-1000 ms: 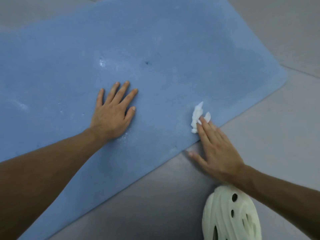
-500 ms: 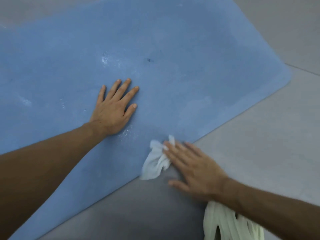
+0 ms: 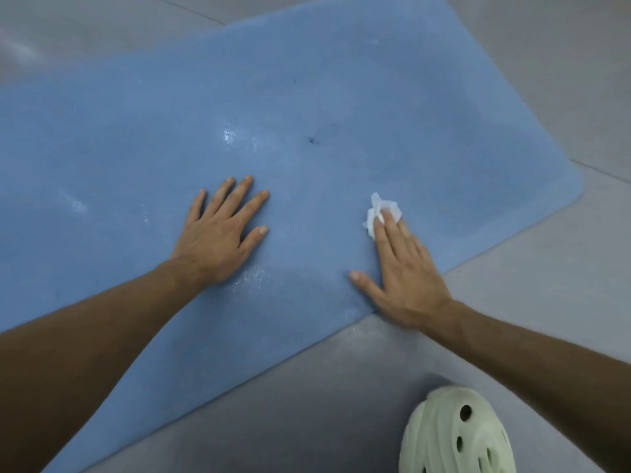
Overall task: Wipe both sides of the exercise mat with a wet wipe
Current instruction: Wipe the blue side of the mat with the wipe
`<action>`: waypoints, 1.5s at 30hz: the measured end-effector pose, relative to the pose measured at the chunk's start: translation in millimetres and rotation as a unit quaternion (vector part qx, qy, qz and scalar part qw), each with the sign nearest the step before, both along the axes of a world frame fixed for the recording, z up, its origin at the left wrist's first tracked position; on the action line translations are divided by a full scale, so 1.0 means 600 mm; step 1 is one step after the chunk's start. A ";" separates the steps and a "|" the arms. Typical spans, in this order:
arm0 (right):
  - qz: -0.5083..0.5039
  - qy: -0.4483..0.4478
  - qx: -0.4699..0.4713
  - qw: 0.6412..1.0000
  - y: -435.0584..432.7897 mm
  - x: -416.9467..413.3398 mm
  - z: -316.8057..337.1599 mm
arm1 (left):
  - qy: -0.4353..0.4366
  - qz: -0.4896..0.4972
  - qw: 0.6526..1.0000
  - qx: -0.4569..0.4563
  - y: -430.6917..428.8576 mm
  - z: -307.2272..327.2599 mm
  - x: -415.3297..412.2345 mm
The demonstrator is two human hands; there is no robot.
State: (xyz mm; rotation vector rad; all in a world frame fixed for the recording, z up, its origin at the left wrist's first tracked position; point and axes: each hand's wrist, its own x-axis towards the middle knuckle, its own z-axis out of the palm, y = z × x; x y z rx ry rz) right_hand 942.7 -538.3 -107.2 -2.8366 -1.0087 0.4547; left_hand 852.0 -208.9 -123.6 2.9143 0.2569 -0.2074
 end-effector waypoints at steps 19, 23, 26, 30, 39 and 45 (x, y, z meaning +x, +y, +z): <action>0.044 -0.072 0.031 0.996 0.152 0.103 -0.022 | -0.001 0.174 0.985 -0.003 0.101 0.000 -0.103; -0.060 -0.025 0.038 0.997 0.210 0.186 -0.017 | -0.004 0.221 0.975 -0.007 0.116 -0.001 -0.136; -0.062 0.002 0.069 0.996 0.261 0.181 -0.013 | -0.021 0.246 0.969 -0.007 0.124 -0.004 -0.158; 0.154 0.040 0.066 0.985 0.337 0.080 0.000 | -0.028 0.268 0.963 -0.002 0.131 -0.006 -0.174; 0.316 -0.051 0.056 0.946 0.424 0.084 -0.029 | -0.027 0.271 0.962 0.008 0.132 -0.009 -0.175; 0.070 -0.106 0.072 0.989 0.437 0.254 -0.042 | -0.025 0.265 0.964 -0.002 0.137 -0.006 -0.177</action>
